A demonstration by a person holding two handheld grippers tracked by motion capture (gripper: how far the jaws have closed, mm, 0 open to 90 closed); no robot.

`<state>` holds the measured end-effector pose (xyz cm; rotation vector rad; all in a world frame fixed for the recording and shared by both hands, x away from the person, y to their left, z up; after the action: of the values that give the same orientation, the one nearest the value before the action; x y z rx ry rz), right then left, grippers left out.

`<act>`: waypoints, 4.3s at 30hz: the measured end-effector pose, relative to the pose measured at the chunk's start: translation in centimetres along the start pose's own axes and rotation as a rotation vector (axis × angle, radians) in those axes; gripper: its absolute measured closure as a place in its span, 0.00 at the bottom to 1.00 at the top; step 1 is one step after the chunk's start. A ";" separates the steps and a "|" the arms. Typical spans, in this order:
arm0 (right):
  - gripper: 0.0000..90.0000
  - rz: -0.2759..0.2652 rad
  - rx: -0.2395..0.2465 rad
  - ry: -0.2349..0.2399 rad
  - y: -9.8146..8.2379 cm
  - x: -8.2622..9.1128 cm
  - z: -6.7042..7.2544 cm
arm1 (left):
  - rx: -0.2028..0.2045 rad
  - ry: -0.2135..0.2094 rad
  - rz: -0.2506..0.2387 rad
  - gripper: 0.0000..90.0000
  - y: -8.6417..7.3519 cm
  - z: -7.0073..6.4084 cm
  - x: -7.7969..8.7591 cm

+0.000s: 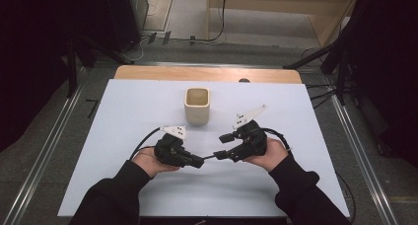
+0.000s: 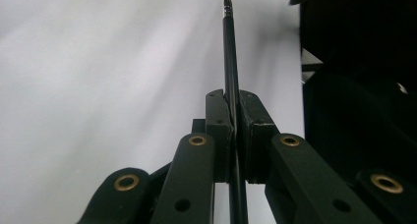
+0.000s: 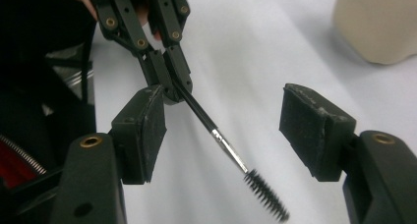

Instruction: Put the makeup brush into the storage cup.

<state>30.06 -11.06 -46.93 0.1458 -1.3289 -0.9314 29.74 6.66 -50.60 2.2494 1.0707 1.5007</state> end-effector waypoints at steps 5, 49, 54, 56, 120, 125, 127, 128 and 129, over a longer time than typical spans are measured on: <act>0.38 -0.058 -0.031 -0.027 -0.1 0.7 0.1 | 0.050 0.025 -0.040 0.94 -0.1 0.5 0.2; 0.28 -0.255 -0.350 -0.071 -3.5 0.4 2.5 | 0.245 0.146 -0.426 0.94 -0.3 -1.7 0.3; 0.30 -0.289 -0.411 -0.084 -3.6 0.5 2.6 | 0.250 0.157 -0.458 0.94 -0.3 -2.1 0.3; 0.30 -0.299 -0.430 -0.087 -3.6 0.4 2.6 | 0.253 0.151 -0.469 0.94 -0.3 -2.2 0.1; 0.61 -0.526 -0.765 -0.077 -1.0 -2.3 2.8 | 0.272 0.117 -0.564 0.94 -0.2 -3.1 -1.9; 0.69 -0.520 -0.790 -0.051 -0.9 -2.4 2.7 | 0.271 0.115 -0.563 0.94 -0.2 -3.2 -2.2; 0.70 -0.516 -0.801 -0.040 -0.8 -2.4 2.7 | 0.266 0.114 -0.555 0.94 -0.2 -3.2 -2.4; 0.71 -0.513 -0.806 -0.037 -0.8 -2.4 2.7 | 0.265 0.108 -0.552 0.94 -0.2 -3.3 -2.5; 0.74 -0.511 -0.809 -0.034 -0.8 -2.5 2.7 | 0.264 0.106 -0.549 0.94 -0.2 -3.4 -2.6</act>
<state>27.48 -8.91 -48.51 -0.1685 -0.8627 -1.8439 26.18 4.37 -51.04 1.8049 1.8251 1.3055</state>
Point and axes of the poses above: each handheld gripper's, and its own axes: x roughly backward along the jaws, y roughly out of its top, z roughly to its left, the point moved 6 cm from there along -x, roughly forward along the jaws, and after that the axes turned 9 degrees about z, right-handed, at the moved point
